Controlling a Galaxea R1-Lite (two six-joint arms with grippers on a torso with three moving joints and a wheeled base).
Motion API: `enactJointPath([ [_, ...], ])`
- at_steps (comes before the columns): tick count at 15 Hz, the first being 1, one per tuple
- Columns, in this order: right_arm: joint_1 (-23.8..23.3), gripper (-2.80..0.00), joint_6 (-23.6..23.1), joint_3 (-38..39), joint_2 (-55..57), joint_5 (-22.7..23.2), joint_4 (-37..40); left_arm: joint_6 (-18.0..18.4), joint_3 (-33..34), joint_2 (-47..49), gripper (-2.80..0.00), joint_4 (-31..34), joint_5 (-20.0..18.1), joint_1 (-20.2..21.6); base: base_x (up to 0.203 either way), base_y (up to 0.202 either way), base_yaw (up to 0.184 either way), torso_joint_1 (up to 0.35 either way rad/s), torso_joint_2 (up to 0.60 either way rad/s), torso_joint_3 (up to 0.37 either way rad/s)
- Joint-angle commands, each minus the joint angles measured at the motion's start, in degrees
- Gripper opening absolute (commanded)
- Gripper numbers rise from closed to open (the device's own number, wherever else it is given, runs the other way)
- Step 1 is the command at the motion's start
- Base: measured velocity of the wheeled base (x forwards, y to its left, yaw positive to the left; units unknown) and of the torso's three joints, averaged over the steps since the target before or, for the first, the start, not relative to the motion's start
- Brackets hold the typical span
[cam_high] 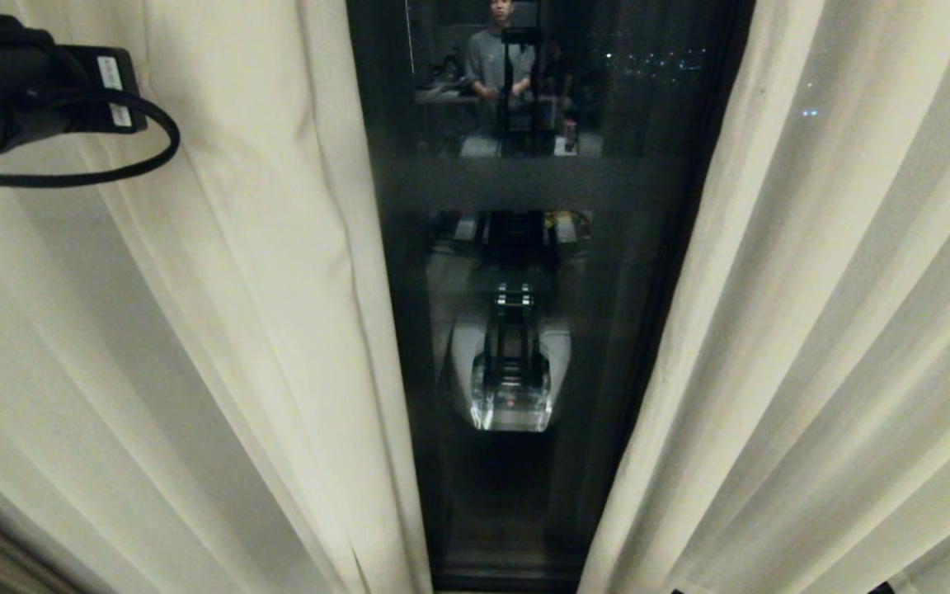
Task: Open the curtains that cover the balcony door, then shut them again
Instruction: Pull the inner curtains open on both sides
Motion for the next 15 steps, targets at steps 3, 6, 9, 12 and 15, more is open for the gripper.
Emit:
enactJointPath([
  [3,0.01,-2.80,-0.03,0.01,0.09,0.05,0.00,-0.37,0.09,0.24,-2.80,0.00,-0.04,1.00,0.000,0.190,0.002,0.005,0.00,0.002],
  [6,-0.03,-2.80,-0.02,0.01,0.09,0.05,0.00,-1.68,0.01,0.82,-2.80,-0.35,-0.03,1.74,0.000,0.192,0.001,0.001,0.00,0.002],
  [9,-0.01,-2.80,-0.02,0.01,0.09,0.05,0.00,-1.93,-0.08,1.53,-2.80,-1.13,-0.34,3.06,0.000,0.190,0.003,0.005,0.00,0.001],
  [12,-0.02,-2.80,-0.02,0.01,0.09,0.05,0.00,-2.14,-0.08,2.18,-2.80,-2.46,-1.09,4.52,0.000,0.193,0.003,0.001,0.00,-0.001],
  [15,0.03,-2.80,-0.02,0.01,0.09,0.05,0.00,-2.37,0.01,2.18,-2.80,-2.46,-1.30,5.69,0.000,0.188,0.002,-0.001,0.00,0.005],
])
